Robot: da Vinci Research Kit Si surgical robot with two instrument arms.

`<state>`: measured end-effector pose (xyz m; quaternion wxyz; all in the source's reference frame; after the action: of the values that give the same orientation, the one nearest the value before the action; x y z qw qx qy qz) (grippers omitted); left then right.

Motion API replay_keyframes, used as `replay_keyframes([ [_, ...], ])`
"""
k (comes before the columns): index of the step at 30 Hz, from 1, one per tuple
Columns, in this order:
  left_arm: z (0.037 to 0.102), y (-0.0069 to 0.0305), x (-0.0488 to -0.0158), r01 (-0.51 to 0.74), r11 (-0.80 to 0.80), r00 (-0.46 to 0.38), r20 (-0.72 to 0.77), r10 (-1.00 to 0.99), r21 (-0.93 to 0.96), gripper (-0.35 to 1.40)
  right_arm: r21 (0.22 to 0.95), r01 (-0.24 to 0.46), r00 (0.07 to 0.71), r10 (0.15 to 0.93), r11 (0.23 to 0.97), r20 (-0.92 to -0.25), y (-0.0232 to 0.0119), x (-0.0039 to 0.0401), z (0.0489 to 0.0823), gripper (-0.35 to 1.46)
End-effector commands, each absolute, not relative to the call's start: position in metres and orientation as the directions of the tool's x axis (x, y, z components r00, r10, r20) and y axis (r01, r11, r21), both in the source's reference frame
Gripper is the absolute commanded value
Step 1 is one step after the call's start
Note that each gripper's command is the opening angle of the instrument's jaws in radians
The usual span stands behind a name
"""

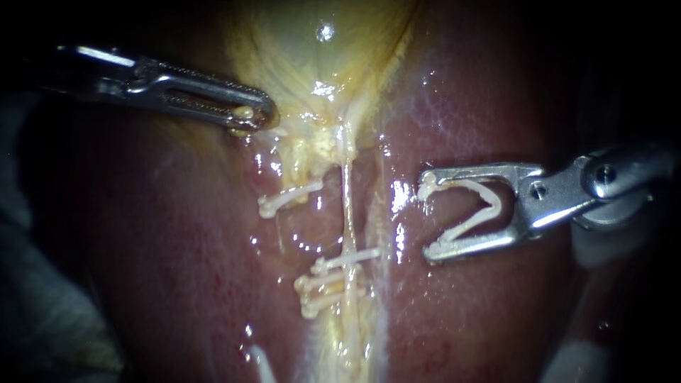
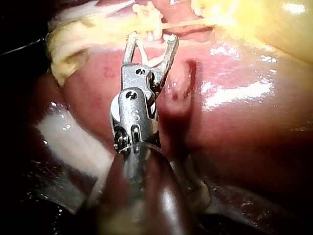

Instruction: Clipping second clip right tube

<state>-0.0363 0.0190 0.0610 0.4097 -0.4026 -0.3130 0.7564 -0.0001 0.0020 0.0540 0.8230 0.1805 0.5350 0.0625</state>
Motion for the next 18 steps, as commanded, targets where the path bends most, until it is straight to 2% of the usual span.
replay_keyframes([
  [1, 0.0605, 0.0190, -0.0358, -0.365, -0.468, -0.342, -0.352, 0.871, -0.805, -0.35, 0.364, 0.090, 0.420, 0.296, 0.927, -0.858, 0.0020, -0.0001, 0.0540, 0.50],
  [12, 0.0545, 0.0202, -0.0305, -0.394, -0.459, -0.321, -0.349, 0.880, -0.796, -0.35, 0.364, 0.089, 0.420, 0.296, 0.927, -0.858, 0.0020, 0.0001, 0.0540, 0.50],
  [16, 0.0540, 0.0201, -0.0306, -0.395, -0.456, -0.317, -0.348, 0.882, -0.797, -0.35, 0.363, 0.082, 0.422, 0.298, 0.928, -0.857, 0.0021, 0.0009, 0.0541, 0.50],
  [18, 0.0541, 0.0200, -0.0310, -0.397, -0.456, -0.315, -0.349, 0.883, -0.796, -0.35, 0.398, 0.062, 0.422, 0.338, 0.915, -0.842, 0.0022, 0.0017, 0.0544, 0.50],
])
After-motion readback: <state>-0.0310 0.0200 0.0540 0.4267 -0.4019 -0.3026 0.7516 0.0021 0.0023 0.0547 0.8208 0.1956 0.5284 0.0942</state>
